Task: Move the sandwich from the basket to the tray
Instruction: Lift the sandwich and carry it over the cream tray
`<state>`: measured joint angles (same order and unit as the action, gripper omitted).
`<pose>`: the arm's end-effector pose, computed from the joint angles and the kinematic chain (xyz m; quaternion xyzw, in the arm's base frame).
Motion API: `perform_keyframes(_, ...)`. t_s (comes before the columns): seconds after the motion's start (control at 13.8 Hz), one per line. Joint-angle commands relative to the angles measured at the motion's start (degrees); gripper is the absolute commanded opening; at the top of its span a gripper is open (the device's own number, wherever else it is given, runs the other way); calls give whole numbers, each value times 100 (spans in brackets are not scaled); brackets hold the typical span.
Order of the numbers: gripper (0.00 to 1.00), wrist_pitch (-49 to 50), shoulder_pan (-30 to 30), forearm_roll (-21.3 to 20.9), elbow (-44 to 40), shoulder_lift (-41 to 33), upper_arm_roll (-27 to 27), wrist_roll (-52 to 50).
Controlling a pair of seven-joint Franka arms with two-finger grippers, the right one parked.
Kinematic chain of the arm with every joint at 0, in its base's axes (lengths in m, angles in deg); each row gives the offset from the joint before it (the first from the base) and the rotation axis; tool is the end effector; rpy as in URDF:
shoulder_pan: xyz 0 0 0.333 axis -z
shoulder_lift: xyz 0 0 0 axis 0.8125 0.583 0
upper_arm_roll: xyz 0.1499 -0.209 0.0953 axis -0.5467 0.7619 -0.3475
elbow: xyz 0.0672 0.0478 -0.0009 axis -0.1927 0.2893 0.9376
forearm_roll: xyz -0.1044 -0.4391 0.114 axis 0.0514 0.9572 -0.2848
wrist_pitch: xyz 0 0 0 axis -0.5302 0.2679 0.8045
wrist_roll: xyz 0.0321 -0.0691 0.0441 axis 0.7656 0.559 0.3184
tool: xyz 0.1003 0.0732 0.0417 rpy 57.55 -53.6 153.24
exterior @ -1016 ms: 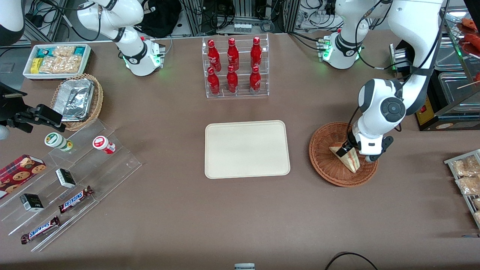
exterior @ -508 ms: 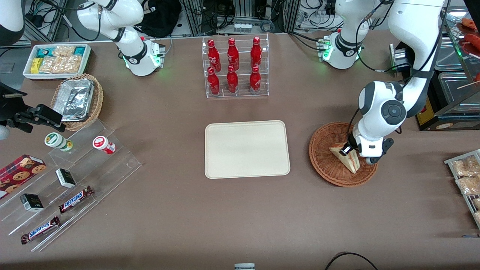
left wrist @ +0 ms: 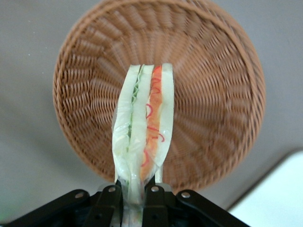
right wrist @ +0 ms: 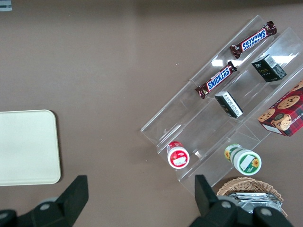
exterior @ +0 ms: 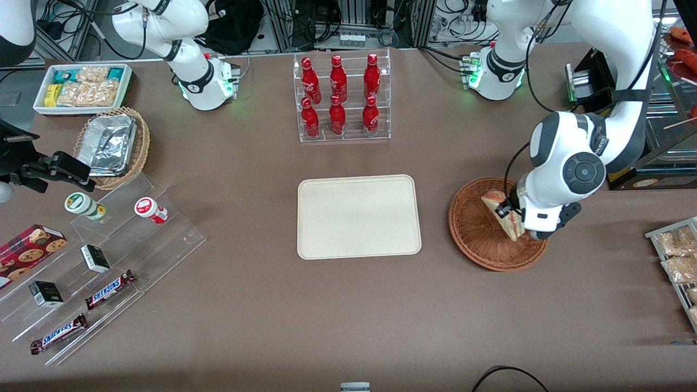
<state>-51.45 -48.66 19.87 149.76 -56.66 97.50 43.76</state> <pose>0.5993 -0.1474 0.2334 -0.9553 -0.2720 0.1038 0.0509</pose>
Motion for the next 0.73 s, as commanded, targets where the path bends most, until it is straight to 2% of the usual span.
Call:
perform_keyframes(0.0, 8, 213, 468, -121, -155, 44, -11, 180)
perform_keyframes(0.22, 8, 204, 837, -157, -373, 193, 24, 976)
perform_keyframes(0.36, 8, 169, 1109, -95, -593, 421, 33, 1051)
perform_keyframes(0.65, 7, -15, 1619, 563, -1304, 992, 59, 893)
